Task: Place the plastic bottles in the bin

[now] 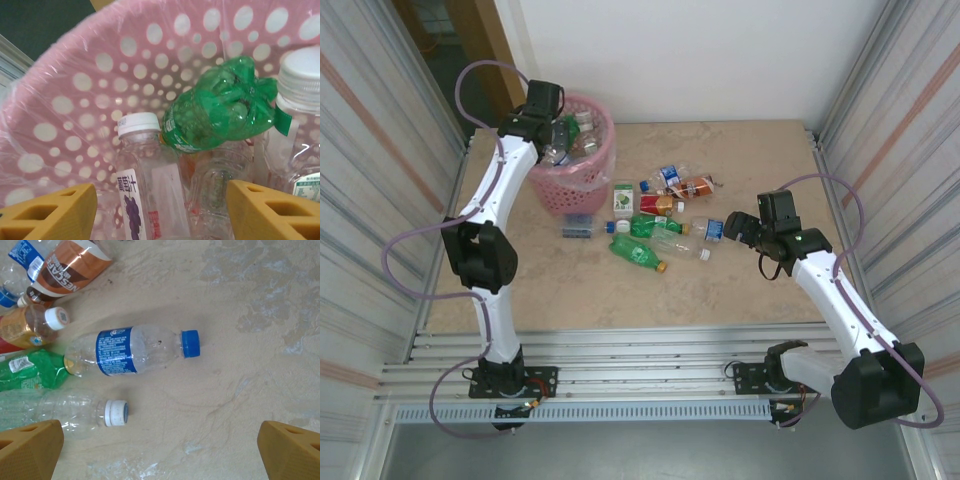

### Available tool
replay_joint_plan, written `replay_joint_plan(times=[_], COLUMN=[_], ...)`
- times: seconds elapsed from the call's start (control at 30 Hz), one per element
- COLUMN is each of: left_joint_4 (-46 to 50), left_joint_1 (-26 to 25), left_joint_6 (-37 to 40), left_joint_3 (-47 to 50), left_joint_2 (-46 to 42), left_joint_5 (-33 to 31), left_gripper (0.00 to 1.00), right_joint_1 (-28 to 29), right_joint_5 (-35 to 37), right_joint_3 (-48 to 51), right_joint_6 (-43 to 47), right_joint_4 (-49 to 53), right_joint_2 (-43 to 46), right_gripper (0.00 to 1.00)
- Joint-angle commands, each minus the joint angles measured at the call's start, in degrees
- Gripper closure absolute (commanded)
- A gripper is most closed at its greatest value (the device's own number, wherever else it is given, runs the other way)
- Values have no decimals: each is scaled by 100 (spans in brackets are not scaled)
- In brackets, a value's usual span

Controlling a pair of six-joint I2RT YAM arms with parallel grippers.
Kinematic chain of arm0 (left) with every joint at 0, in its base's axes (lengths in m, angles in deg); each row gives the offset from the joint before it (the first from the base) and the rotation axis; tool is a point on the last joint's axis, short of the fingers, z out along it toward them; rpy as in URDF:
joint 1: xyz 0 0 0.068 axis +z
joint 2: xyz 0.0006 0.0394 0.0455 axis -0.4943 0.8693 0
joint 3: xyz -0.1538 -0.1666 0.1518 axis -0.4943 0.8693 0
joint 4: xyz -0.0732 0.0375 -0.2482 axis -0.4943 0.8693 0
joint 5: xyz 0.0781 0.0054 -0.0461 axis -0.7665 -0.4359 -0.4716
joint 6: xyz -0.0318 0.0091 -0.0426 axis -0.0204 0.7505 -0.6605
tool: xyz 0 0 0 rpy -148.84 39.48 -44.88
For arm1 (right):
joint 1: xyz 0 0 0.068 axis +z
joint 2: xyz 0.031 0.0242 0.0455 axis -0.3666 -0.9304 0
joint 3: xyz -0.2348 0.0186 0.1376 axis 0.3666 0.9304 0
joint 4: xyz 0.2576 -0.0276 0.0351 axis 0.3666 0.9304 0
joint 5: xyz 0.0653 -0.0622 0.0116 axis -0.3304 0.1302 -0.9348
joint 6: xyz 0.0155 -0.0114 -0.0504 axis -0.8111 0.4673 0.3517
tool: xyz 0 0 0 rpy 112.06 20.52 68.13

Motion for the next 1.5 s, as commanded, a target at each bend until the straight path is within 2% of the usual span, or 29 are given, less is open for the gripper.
replay_joint_plan(times=[0.0, 0.1, 0.3, 0.47, 0.7, 0.8, 0.87, 1.07, 1.3, 1.47], left_joint_4=[262, 284, 328, 317, -58, -312, -577, -1700, -2951, -3066], left_joint_1=[-92, -145, -154, -181, -314, -422, -496, -644, -648, -640], left_joint_6=[-29, -77, -38, -5, 101, 145, 135, -237, -1288, -2136], left_joint_3=[227, 395, 470, 324, 0, 151, 450, 2158, 4693, 6060], left_joint_2=[-141, -261, -318, -445, -940, -1302, -1644, -3035, -4972, -5984], left_joint_5=[225, 212, -220, -197, -44, -56, -72, 160, 467, 335], left_gripper=[31, 31, 31, 31, 20, 17, 15, 9, 1, 1], right_joint_1=[41, 41, 45, 44, 108, 264, 396, 1109, 2203, 2681], right_joint_5=[23, 5, 15, -13, -168, -198, -228, -505, -406, -297], right_joint_3=[25, -25, -54, -92, -246, -289, -318, -535, -1157, -1547], right_joint_6=[-98, -65, -49, -29, 284, 501, 629, 1172, 1782, 2021], right_joint_4=[-48, -20, -39, -55, -82, -114, -128, -203, -25, 158], right_joint_2=[-49, -81, -105, -179, -226, -216, -224, -528, -1482, -2243], right_gripper=[2, 2, 2, 2, 2, 2, 2, 2, 2, 1])
